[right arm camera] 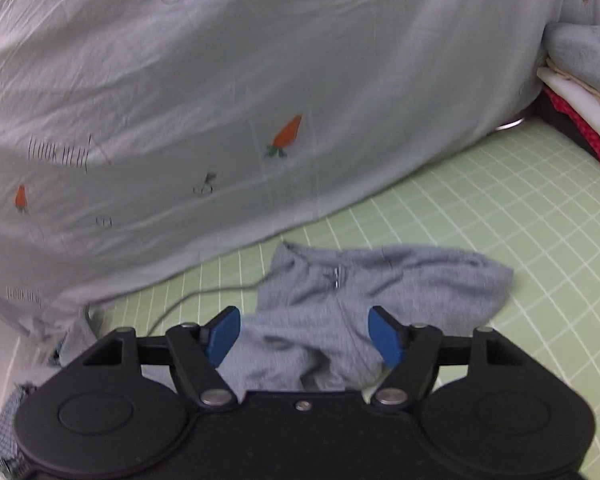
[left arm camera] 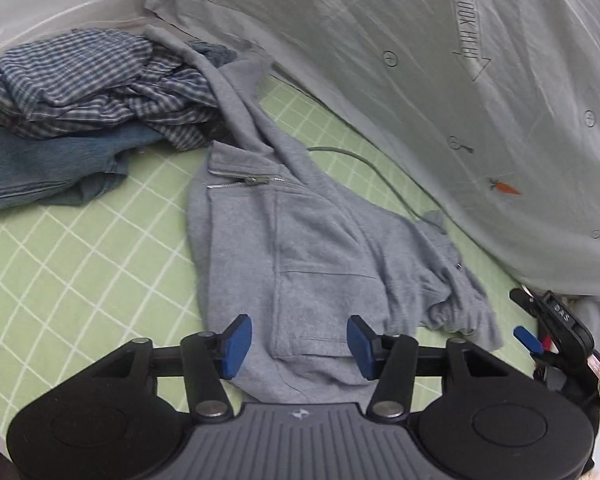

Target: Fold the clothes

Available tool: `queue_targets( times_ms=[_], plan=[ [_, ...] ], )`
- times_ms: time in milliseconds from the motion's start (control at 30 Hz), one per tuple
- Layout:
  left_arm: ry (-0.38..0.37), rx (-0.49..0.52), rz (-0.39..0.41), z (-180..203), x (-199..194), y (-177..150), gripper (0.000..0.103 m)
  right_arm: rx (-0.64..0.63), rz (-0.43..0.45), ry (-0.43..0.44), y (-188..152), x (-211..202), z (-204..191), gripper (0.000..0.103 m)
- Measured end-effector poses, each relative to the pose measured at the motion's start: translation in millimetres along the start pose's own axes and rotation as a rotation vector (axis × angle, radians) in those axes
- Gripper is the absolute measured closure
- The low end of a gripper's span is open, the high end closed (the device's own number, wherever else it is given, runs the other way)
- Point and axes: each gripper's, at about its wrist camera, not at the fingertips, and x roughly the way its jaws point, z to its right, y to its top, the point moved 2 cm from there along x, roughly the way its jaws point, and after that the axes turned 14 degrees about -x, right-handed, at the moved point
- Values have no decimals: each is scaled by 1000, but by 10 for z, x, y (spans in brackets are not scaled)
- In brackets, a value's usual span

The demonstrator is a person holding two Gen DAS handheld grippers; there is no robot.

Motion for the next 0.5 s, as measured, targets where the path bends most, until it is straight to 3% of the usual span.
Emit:
queue_targets(
  times_ms=[200, 367, 500],
  plan=[
    [59, -2, 55, -215, -22, 164, 34, -205, -77, 48, -327, 281, -634, 30],
    [89, 22, 67, -315, 23, 361, 33, -355, -122, 121, -379, 716, -1242, 46],
    [100, 41, 80, -329, 38, 485, 33, -427, -191, 85, -476, 1002, -1407, 52]
  ],
)
